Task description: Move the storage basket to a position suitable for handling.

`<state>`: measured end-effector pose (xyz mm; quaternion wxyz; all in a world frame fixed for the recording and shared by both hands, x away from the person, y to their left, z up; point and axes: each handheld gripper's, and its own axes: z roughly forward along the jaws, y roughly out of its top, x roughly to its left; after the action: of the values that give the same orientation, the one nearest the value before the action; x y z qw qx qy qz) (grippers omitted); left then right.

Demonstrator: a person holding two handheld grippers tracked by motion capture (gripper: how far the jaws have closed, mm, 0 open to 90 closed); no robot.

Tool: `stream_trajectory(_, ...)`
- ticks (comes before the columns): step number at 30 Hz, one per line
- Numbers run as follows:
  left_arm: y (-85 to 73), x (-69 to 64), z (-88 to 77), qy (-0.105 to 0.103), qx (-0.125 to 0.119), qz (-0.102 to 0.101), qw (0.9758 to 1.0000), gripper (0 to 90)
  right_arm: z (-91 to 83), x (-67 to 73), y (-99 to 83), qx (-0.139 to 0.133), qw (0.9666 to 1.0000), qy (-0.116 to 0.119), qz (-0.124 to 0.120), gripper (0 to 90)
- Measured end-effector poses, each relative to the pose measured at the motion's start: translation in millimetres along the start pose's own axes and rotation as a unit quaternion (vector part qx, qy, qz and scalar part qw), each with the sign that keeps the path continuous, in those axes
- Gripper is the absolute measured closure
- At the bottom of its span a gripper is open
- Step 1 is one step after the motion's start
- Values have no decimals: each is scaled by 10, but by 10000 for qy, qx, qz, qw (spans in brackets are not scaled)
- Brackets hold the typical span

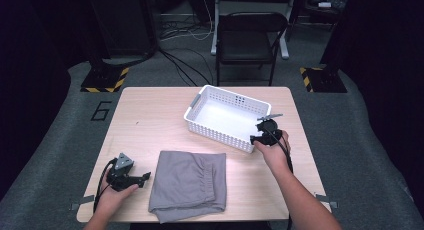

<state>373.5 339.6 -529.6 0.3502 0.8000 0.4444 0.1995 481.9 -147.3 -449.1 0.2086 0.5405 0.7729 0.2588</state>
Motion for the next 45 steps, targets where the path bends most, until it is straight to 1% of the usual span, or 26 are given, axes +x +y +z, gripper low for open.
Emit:
stream_trajectory(2, -2, -2, 3, 10, -20, -7, 10000, 142, 22, -5, 30, 92, 10000, -24, -21, 415)
stream_trajectory(5, 0, 0, 0, -2, 0, -1, 10000, 143, 51, -22, 54, 114, 9999, -13, -5, 425)
stream_trajectory(7, 0, 1, 0, -3, -3, -3, 10000, 143, 86, -22, 91, 152, 9998, -52, -128, 438)
stream_trajectory(9, -2, -2, 6, 18, -35, -9, 10000, 143, 99, -14, 119, 195, 9996, -89, -179, 453)
stream_trajectory(10, -2, -3, 7, 22, -39, -8, 10000, 143, 103, -9, 130, 220, 9996, -67, -158, 460)
stream_trajectory(12, -1, -2, 7, 21, -35, -7, 10000, 143, 118, -25, 153, 196, 9996, -29, -223, 472)
stream_trajectory(13, 0, -1, 7, 22, -31, -1, 10000, 143, 120, -15, 160, 221, 9996, 35, -141, 474)
stream_trajectory(14, 1, -2, 9, 21, -35, -5, 10000, 143, 135, -26, 165, 148, 9996, 59, -219, 478)
stream_trajectory(15, 1, -2, 10, 20, -37, -4, 10000, 143, 137, -17, 170, 166, 9997, 69, -172, 481)
stream_trajectory(16, 2, -2, 11, 12, -35, -10, 10000, 143, 147, -24, 178, 146, 9995, 87, -271, 482)
stream_trajectory(17, 3, -6, 16, 6, -58, -42, 10000, 143, 146, -17, 187, 190, 9994, 136, -264, 489)
stream_trajectory(18, 5, -5, 17, 5, -58, -36, 10000, 143, 153, -24, 196, 172, 9992, 136, -320, 495)
stream_trajectory(20, 6, -3, 21, 19, -64, -9, 10000, 143, 162, -19, 212, 176, 9991, 187, -352, 500)
stream_trajectory(21, 12, 1, 14, -3, -2, 10, 10000, 143, 169, -14, 219, 170, 9990, 221, -361, 506)
stream_trajectory(22, 12, 1, 14, -3, -2, 10, 10000, 143, 169, -14, 219, 170, 9990, 221, -361, 506)
stream_trajectory(23, 16, -1, 16, -6, 0, -1, 10000, 142, 183, -14, 233, 137, 9985, 257, -457, 518)
stream_trajectory(26, 18, -1, 21, -19, -9, -9, 10000, 142, 203, -2, 245, 72, 9977, 305, -603, 525)
stream_trajectory(27, 13, -5, 32, 8, -77, -20, 10000, 143, 211, 0, 249, 38, 9972, 326, -668, 531)
stream_trajectory(29, 15, -7, 31, -5, -71, -49, 10000, 143, 216, 7, 253, 26, 9971, 330, -690, 539)
stream_trajectory(30, 17, -2, 24, -13, -22, -10, 10000, 143, 223, 23, 259, 15, 9968, 349, -713, 552)
stream_trajectory(31, 13, -6, 33, 7, -85, -34, 10000, 143, 227, 32, 259, 0, 9966, 334, -753, 556)
stream_trajectory(32, 14, -6, 32, 4, -76, -29, 10000, 143, 228, 42, 260, -4, 9962, 316, -808, 557)
stream_trajectory(35, 16, -7, 29, -2, -62, -43, 10000, 143, 223, 68, 256, 8, 9961, 327, -824, 557)
stream_trajectory(38, 14, -5, 31, 5, -69, -19, 10000, 143, 212, 99, 234, -15, 9952, 300, -936, 556)
stream_trajectory(40, 14, -4, 30, 2, -66, -9, 10000, 143, 205, 100, 227, -11, 9947, 345, -967, 560)
stream_trajectory(45, 14, -4, 29, 0, -59, 0, 10000, 143, 181, 117, 200, 0, 9946, 403, -959, 564)
